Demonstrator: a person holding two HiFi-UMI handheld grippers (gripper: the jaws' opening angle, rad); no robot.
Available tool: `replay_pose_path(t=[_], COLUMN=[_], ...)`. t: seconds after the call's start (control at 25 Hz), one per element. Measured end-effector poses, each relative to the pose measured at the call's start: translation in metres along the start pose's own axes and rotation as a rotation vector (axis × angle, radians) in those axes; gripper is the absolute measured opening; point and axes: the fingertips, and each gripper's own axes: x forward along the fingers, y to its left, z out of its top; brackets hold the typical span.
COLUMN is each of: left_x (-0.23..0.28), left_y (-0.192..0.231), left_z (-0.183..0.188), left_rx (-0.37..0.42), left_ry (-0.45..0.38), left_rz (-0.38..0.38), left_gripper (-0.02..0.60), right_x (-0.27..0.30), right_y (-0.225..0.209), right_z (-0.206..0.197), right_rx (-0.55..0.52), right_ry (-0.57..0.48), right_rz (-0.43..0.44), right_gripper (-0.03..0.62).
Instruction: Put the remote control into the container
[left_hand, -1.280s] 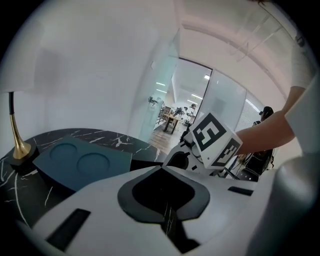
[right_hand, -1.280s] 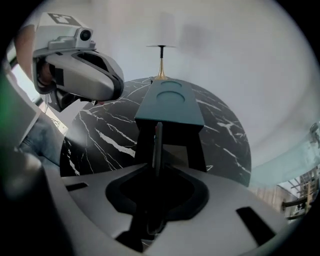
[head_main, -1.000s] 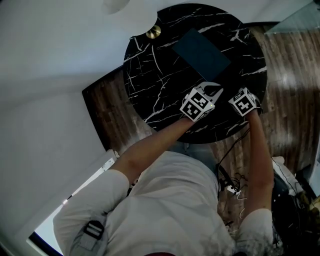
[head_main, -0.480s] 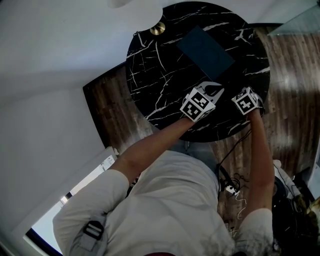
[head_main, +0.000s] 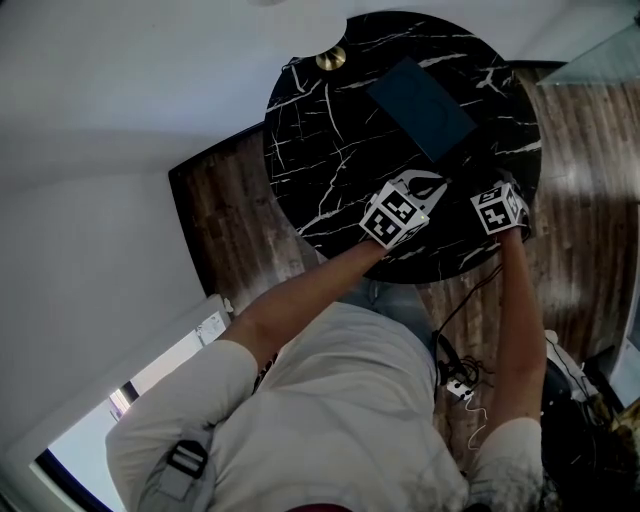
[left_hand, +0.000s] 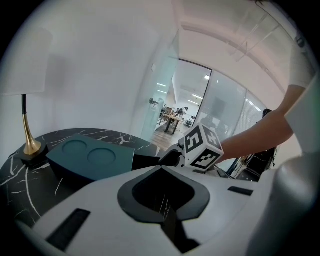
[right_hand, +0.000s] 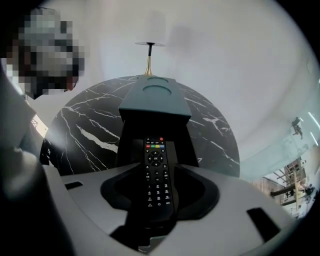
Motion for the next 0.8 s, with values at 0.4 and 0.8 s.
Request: replay_pose_path(t=[0.4, 0.8], left_x=[-0.091, -0.235], left_y=[-0.032, -0.081], left_z=[0.050, 0.134], left_rx=[0.022, 0.080], left_ry=[-0.186, -0.456], left_rz=[-0.017, -0.003], left_gripper=[0.007, 0.008], right_x=[-0.150, -0.347], right_y=[0.016, 0.125], right_z=[0.075, 0.177], right_rx=[0.266, 0.312], right_ry=[-0.508, -0.939], right_rz=[-0.156, -0.056], right_gripper=[0.166, 0.038])
